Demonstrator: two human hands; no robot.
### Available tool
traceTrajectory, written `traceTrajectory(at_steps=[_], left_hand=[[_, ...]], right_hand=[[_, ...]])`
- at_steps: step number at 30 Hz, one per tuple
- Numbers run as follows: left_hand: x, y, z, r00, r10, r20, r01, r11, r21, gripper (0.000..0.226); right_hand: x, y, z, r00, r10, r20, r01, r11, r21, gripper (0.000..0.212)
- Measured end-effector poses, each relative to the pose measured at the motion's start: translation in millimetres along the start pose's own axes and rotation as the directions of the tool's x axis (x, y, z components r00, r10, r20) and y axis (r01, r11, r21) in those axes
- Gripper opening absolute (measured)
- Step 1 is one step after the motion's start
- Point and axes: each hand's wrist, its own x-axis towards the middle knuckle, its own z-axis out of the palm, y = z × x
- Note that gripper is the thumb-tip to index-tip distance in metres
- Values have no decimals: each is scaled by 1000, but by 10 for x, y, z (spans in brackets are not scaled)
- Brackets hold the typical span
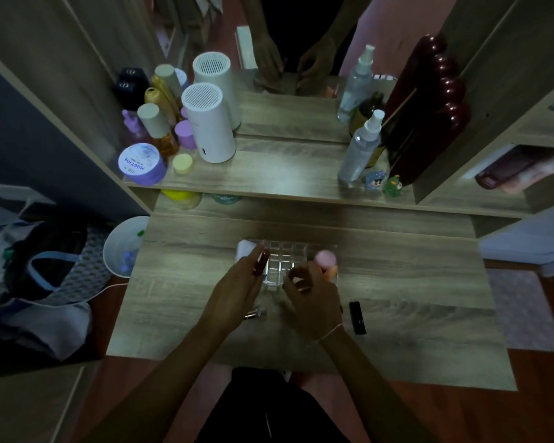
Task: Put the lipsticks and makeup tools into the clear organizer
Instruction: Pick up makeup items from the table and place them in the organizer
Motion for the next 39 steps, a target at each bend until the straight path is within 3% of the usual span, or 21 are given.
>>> traceTrajectory(at_steps=[5, 9, 21, 26, 29, 34, 39], left_hand=[[207, -71, 49, 994, -109, 9, 109, 994, 1, 22], [411, -126, 85, 987, -161, 3, 160, 987, 30, 9], [652, -108, 145, 993, -100, 70, 89, 985, 148, 18], [667, -145, 141, 995, -30, 93, 11, 981, 193, 17], [680, -185, 146, 995, -19, 93, -2, 976, 218, 17], [688, -222, 155, 992, -22, 126, -11, 967, 254, 17], [684, -234, 147, 991, -19, 130, -17, 964, 266, 16]], right_hand=[[182, -150, -40, 994, 86, -60, -78, 988, 136, 14], [257, -249, 11, 972, 0, -234, 21, 996, 87, 15], [481, -107, 131, 980, -66, -186, 50, 995, -88, 19], [557, -47, 120, 997, 28, -70, -42, 976, -213, 17], [528, -64, 118, 995, -8, -100, -6, 989, -146, 19], [585, -50, 114, 996, 64, -62, -76, 974, -212, 17], [540, -57, 148, 988, 4, -154, -29, 987, -160, 21]])
